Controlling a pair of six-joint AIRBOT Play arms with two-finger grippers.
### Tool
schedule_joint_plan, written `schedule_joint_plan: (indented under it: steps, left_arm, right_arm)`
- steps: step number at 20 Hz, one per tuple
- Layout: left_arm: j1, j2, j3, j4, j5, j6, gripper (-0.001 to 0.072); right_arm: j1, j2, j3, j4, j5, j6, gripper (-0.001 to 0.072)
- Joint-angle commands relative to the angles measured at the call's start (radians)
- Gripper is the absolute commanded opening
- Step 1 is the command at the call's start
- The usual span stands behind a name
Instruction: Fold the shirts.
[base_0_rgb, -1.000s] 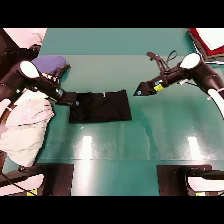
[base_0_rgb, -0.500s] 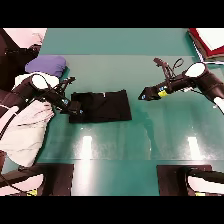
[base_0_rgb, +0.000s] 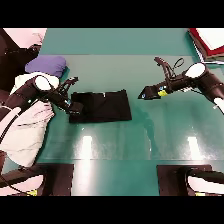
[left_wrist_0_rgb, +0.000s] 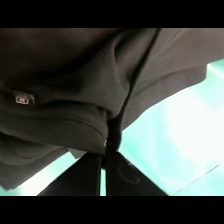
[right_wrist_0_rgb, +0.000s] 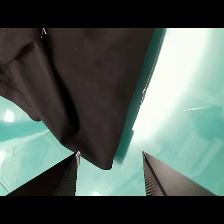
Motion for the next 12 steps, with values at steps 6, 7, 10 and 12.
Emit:
schedule_joint_plan:
  steps: [6, 7, 10, 12]
  left_arm:
    - [-0.007, 0.187, 0.134, 0.488, -0.288, 0.041, 0.0028]
    - [-0.007, 0.197, 0.134, 0.478, -0.308, 0.038, 0.003]
    - [-0.007, 0.197, 0.135, 0.483, -0.286, 0.022, 0.0039]
    - [-0.007, 0.197, 0.135, 0.462, -0.287, 0.002, 0.004]
  right_arm:
    - [-0.027, 0.002, -0.003, -0.01, 0.084, 0.061, 0.0449]
    - [-0.026, 0.001, -0.003, -0.009, 0.071, 0.061, 0.045]
    - [-0.019, -0.024, -0.003, 0.004, 0.048, 0.071, 0.0684]
    - [-0.021, -0.084, -0.003, 0.056, 0.048, 0.085, 0.0702]
